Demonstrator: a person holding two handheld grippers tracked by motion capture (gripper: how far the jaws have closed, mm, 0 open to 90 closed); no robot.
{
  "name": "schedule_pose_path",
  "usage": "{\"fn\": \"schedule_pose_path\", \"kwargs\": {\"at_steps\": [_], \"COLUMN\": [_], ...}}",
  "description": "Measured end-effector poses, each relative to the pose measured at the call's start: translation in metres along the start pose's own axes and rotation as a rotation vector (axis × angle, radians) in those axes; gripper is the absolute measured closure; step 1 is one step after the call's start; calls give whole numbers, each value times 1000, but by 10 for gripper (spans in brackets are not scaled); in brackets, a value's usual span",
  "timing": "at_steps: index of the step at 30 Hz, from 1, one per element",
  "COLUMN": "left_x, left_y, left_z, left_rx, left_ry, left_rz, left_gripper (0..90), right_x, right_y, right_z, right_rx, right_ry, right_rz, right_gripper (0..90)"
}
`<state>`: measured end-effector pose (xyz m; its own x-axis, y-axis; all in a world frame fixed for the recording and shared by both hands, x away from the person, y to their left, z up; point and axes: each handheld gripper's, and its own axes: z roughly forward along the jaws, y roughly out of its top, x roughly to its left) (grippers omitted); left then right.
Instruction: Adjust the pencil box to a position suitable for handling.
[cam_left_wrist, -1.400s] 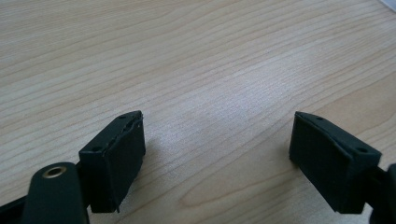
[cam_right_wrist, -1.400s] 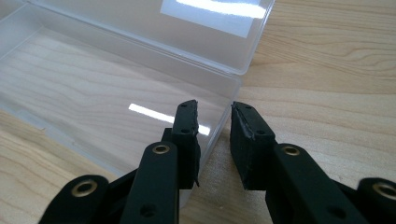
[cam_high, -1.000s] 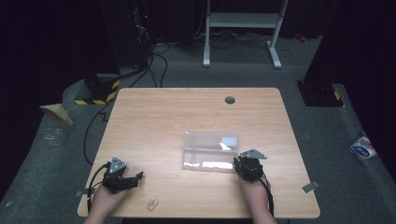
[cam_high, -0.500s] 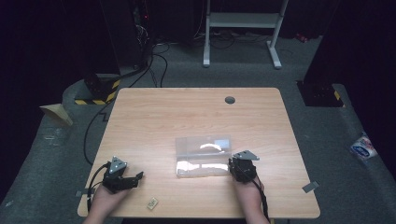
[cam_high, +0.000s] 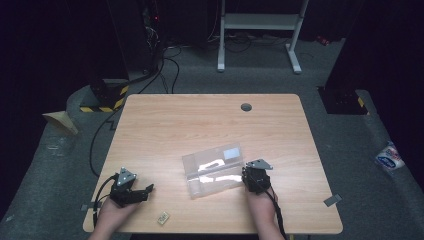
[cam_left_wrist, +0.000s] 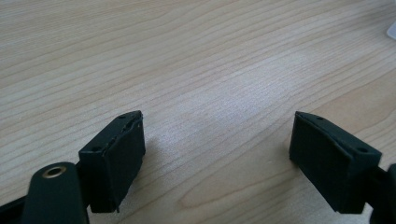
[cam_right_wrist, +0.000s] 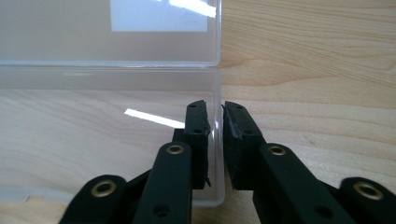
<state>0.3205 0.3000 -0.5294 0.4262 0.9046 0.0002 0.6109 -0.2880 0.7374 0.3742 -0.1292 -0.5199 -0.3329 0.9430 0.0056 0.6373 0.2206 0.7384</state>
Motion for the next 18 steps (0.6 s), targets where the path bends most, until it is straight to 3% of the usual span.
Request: {"fn": "schedule_pose_path", "kwargs": {"at_steps": [7, 12, 13, 14, 15, 16, 18], "left_x": [0, 0, 0, 0, 0, 0, 0], "left_y": [0, 0, 0, 0, 0, 0, 0], "left_z": [0, 0, 0, 0, 0, 0, 0], "left_rx": [0, 0, 0, 0, 0, 0, 0], "left_ry": [-1, -1, -1, 0, 0, 0, 0], "left_rz": [3, 3, 3, 3, 3, 3, 4], "left_gripper": [185, 185, 185, 185, 185, 185, 185], "right_x": [-8, -10, -10, -10, -10, -10, -8], "right_y": [-9, -14, -15, -15, -17, -17, -18], "right_z": [-19, -36, -37, -37, -35, -35, -27], "right_rx": [-40, -115, -101, -101, -64, -64, -10], "right_ry": [65, 175, 200, 200, 195, 195, 178], "right_rz": [12, -26, -45, -45, -55, -55, -102], "right_gripper": [695, 445, 331, 331, 188, 188, 156]}}
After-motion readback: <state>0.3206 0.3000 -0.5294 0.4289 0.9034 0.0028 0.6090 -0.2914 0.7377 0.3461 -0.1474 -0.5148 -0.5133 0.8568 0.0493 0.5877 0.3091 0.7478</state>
